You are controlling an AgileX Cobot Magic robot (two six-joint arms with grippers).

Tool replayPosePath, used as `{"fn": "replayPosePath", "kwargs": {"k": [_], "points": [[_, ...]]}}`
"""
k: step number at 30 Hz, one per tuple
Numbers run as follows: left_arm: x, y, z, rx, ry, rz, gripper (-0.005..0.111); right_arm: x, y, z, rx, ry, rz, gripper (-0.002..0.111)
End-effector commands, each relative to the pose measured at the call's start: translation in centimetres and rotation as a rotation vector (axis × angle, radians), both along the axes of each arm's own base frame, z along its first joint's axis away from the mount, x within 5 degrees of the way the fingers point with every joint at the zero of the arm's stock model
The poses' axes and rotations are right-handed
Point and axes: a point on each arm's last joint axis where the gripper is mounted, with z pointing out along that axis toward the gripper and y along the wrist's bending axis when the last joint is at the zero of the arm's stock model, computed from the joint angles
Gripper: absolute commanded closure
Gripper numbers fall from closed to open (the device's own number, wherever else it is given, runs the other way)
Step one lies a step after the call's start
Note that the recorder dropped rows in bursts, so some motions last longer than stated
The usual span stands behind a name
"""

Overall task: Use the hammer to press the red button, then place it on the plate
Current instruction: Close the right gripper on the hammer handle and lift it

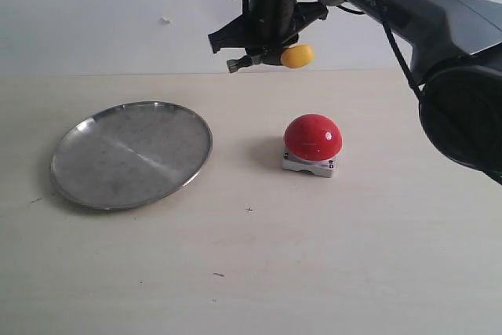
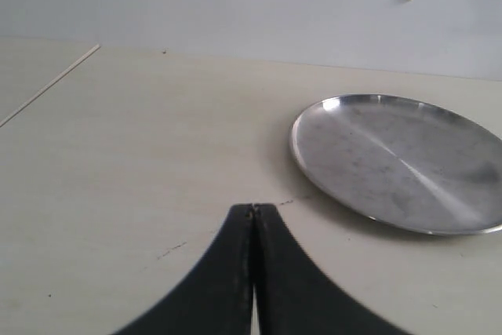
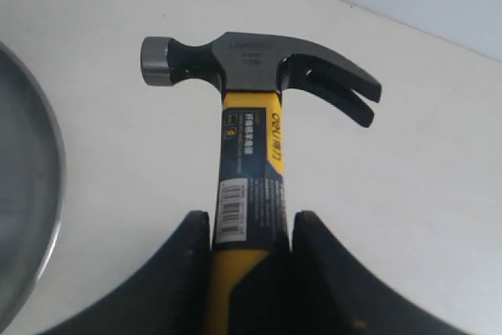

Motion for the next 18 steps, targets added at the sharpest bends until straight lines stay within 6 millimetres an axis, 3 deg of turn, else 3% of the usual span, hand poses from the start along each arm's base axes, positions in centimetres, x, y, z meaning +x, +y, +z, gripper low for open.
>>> {"fn": "replayPosePath", "kwargs": {"k": [1,6,12,18], "points": [[0.0,0.0,0.1,-0.004,-0.010,0.000,0.107,-1.3,1.4,2.1,-0.034,-0.051,0.073,0.108],[0.0,0.0,0.1,-0.004,-0.010,0.000,0.107,-2.6,2.5,3.6,-0.028,-0.074,0.109,0.108],[0.0,0.0,0.1,-0.004,-0.010,0.000,0.107,-4.0,2.0,6.4,-0.018,-0.064,0.126,0.108],[0.0,0.0,0.1,-0.004,-0.010,0.000,0.107,-6.2,0.7,6.3,-0.032,0.002,0.152,0.108]]}}
